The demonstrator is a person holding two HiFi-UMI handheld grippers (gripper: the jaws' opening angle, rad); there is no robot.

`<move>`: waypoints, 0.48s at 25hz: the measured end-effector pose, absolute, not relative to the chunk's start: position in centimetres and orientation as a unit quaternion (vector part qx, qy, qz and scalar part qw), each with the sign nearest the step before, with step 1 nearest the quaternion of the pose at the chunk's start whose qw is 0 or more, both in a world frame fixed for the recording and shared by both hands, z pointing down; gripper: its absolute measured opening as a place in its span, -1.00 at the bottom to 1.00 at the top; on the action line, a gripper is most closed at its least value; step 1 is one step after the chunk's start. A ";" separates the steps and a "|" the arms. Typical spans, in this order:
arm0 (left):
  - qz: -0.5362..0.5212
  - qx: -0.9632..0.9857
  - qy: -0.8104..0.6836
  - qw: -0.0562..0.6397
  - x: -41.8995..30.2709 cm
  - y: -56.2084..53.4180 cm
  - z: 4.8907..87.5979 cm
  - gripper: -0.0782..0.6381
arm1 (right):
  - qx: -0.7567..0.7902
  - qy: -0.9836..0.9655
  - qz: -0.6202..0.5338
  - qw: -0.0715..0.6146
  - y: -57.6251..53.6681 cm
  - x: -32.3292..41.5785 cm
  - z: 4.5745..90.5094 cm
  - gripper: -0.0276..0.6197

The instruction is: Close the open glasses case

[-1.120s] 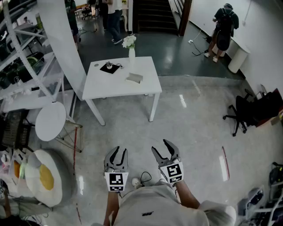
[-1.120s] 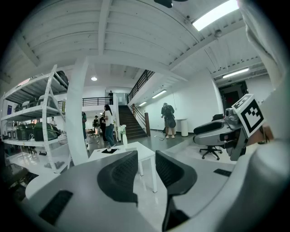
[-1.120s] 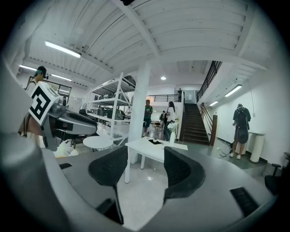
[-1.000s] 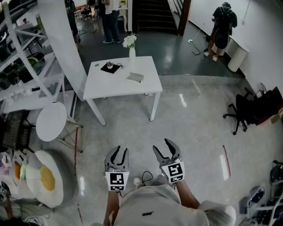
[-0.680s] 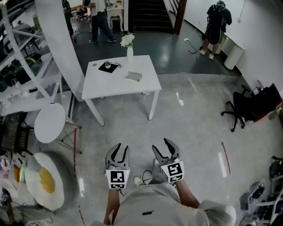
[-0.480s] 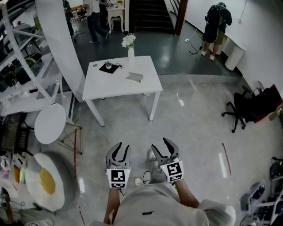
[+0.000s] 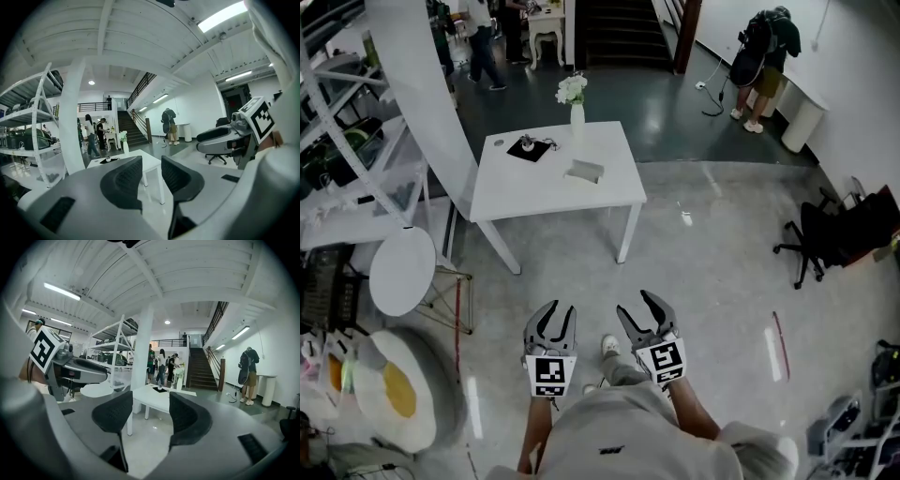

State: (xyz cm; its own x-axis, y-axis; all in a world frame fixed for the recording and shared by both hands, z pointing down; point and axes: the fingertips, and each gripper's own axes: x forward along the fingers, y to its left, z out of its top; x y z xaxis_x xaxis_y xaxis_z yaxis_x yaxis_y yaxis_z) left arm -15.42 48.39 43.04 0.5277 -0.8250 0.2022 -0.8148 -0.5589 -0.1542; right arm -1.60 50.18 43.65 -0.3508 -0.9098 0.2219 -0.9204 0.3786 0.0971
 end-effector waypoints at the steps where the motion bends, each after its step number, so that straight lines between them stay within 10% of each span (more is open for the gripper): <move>1: -0.127 -0.873 0.470 0.019 -15.1 47.4 43.1 -0.39 | 0.555 -0.823 0.026 0.121 49.2 -1.4 43.8 -0.16; 12: -0.143 -0.863 0.484 0.014 -12.5 37.7 43.5 -0.39 | 0.526 -0.840 0.033 0.130 38.4 1.1 44.6 -0.16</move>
